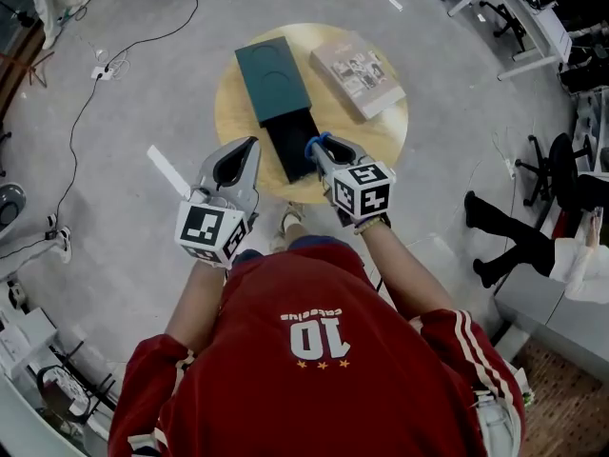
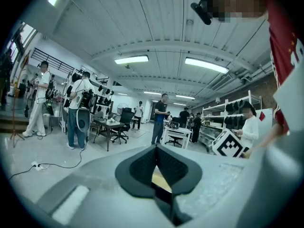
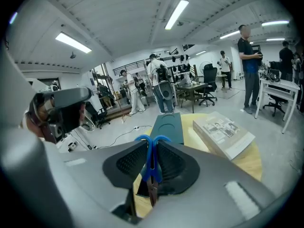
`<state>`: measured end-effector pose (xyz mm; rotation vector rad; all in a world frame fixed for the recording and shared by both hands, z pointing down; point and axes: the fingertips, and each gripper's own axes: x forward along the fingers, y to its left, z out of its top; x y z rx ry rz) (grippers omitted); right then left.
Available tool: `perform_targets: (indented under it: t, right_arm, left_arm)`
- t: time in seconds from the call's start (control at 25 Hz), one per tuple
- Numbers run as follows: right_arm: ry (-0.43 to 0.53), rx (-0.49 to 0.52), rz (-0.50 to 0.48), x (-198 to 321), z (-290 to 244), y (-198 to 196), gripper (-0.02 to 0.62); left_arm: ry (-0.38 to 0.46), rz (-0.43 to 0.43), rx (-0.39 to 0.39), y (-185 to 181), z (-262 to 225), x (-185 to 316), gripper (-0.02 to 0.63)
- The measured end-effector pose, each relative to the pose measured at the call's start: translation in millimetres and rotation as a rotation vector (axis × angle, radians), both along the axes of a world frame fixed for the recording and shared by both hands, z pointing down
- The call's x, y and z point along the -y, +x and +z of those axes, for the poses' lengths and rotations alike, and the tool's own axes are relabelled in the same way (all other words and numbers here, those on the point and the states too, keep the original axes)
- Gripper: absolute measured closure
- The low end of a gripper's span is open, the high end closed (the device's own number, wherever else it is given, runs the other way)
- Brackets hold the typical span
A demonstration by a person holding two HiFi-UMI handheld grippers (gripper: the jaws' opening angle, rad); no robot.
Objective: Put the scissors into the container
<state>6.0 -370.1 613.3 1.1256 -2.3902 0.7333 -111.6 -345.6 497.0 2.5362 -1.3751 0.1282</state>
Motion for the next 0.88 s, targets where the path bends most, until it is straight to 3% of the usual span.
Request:
perform_targets:
  t: [0.48, 0.88]
  right_arm:
    - [-0.067, -0.069, -0.047, 31.2, 70.7, -23.8, 0.522]
    - [-0.120, -0.069, -0.063, 54.9, 104.4, -42.4, 0.521]
  left_arm:
    - [-0.021, -0.009, 0.026, -3.8, 3.3, 10.7, 0.603]
    - [-0.045, -0.033, 0.039, -11.9, 7.7, 23.3, 0.603]
